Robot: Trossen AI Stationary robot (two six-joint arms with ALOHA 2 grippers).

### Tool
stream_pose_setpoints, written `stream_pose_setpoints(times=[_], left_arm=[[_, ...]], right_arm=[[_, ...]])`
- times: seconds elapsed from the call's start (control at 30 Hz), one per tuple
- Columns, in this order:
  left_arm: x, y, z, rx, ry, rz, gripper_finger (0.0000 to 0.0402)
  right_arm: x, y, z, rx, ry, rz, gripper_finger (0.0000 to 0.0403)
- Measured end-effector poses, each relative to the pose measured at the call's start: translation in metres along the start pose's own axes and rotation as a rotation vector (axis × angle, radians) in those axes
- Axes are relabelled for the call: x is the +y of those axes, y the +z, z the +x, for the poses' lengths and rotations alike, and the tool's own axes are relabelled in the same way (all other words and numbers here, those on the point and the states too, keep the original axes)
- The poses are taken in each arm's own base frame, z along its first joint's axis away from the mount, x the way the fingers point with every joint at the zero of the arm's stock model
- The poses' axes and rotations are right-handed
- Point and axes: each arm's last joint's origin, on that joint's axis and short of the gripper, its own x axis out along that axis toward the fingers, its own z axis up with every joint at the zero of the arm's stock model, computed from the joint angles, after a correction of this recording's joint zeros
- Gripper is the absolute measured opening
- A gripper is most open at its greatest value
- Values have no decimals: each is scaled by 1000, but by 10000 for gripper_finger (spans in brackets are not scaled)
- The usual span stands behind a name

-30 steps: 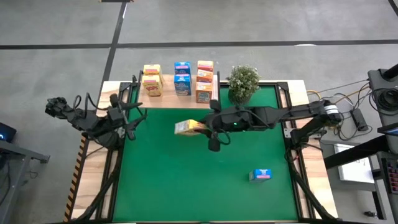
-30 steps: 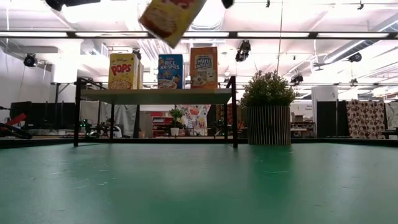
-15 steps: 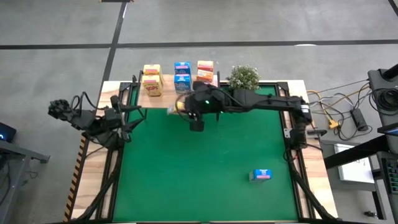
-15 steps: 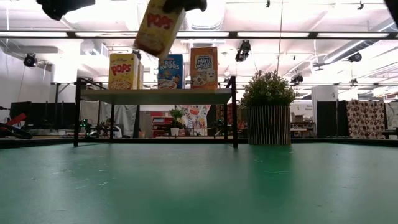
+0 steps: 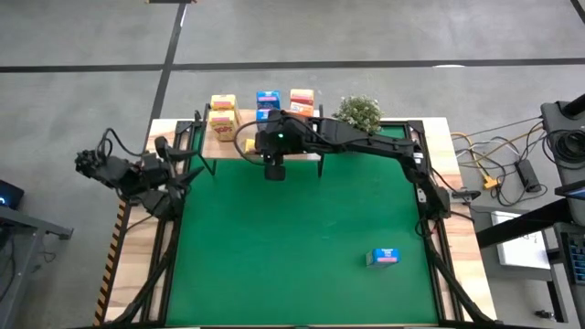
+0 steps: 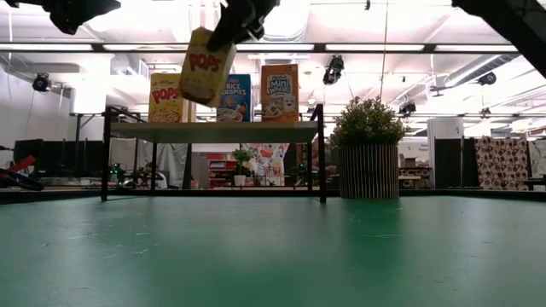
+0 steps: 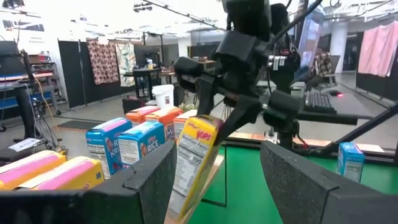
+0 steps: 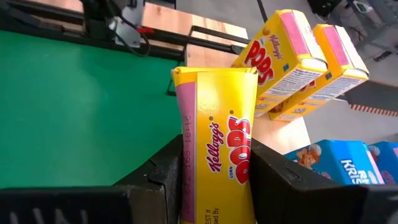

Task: Stack cereal on shelf
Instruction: Put the yellow cereal box on the shelf

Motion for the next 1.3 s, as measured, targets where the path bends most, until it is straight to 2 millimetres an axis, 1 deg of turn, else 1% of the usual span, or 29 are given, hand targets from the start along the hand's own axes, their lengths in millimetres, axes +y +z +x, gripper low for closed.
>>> stream_pose_setpoints(times=[0.2,0.37,0.5,0.77,0.9,1.1,1.3], left_arm=[[2,0,-1,-5,0,6,216],[2,2,-2,-8,0,18,216],[2,2,-2,-9,1,28,216],[2,3,-2,-15,2,38,216],[2,4,-2,-19,2,39,216],[2,4,-2,-18,2,39,216],[2,4,-2,-18,2,39,216]], right_arm=[[-5,-4,11,12,-16,-12,128],[-10,-13,26,39,-20,-22,133],[-11,-15,29,44,-20,-19,149],[-16,-16,30,36,-30,-9,197],[-19,-15,31,26,-38,-19,214],[-24,-15,31,11,-53,-11,228],[-25,-15,31,11,-62,-3,229]])
